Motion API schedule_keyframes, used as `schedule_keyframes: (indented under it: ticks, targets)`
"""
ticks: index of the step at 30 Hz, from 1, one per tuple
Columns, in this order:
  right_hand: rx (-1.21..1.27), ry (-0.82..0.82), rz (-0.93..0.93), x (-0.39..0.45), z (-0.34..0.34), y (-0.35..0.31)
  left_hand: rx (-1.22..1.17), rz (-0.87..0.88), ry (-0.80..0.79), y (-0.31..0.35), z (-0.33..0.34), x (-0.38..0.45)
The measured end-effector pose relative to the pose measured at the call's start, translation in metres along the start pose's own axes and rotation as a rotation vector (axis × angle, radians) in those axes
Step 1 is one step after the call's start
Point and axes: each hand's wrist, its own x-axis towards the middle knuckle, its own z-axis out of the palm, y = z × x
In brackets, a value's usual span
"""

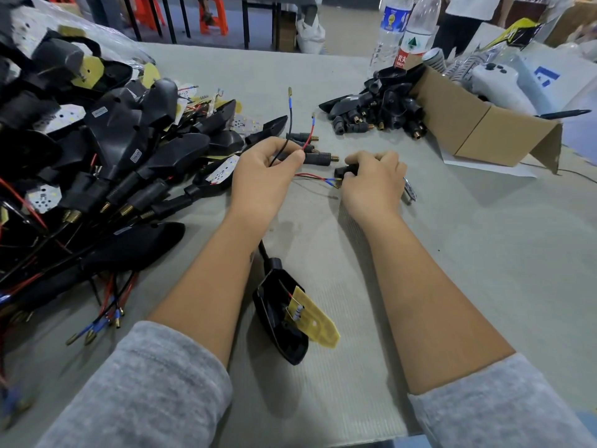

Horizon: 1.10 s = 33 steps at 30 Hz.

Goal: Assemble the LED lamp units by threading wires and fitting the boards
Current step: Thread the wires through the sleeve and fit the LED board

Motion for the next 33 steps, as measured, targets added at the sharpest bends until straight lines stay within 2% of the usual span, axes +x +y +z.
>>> schedule_keyframes:
  ticks: [5, 10, 12, 15, 18, 21, 27, 33]
  targets:
    - [-0.066, -0.043, -0.021, 0.0, -0.001, -0.001, -0.022, 0.021, -0.022, 0.0, -0.001, -0.001]
    - [-0.061, -0.051, -0.006, 0.0, -0.002, -0.001, 0.08, -0.017, 0.002, -0.003, 0.0, 0.001]
    - [0.123, -0.001, 0.021, -0.001, -0.004, -0.003, 0.139, -0.021, 0.018, -0.003, 0.0, 0.002]
    - [0.645, 0.066, 0.127, -0.004, -0.008, -0.012, 0.149, -0.022, -0.001, -0.003, 0.0, 0.002]
    - [0.916, 0.083, 0.188, -0.005, -0.01, -0.016, 0.154, -0.054, -0.014, -0.005, 0.001, 0.004]
    - [1.06, 0.031, 0.195, -0.006, -0.011, -0.015, 0.148, -0.077, -0.035, -0.006, 0.001, 0.004]
    - [1.323, -0.081, 0.262, -0.004, -0.01, -0.018, 0.091, -0.012, -0.075, -0.008, -0.001, 0.001]
    - [1.407, -0.111, 0.354, -0.002, -0.009, -0.018, 0.102, -0.037, -0.088, -0.005, 0.0, 0.001]
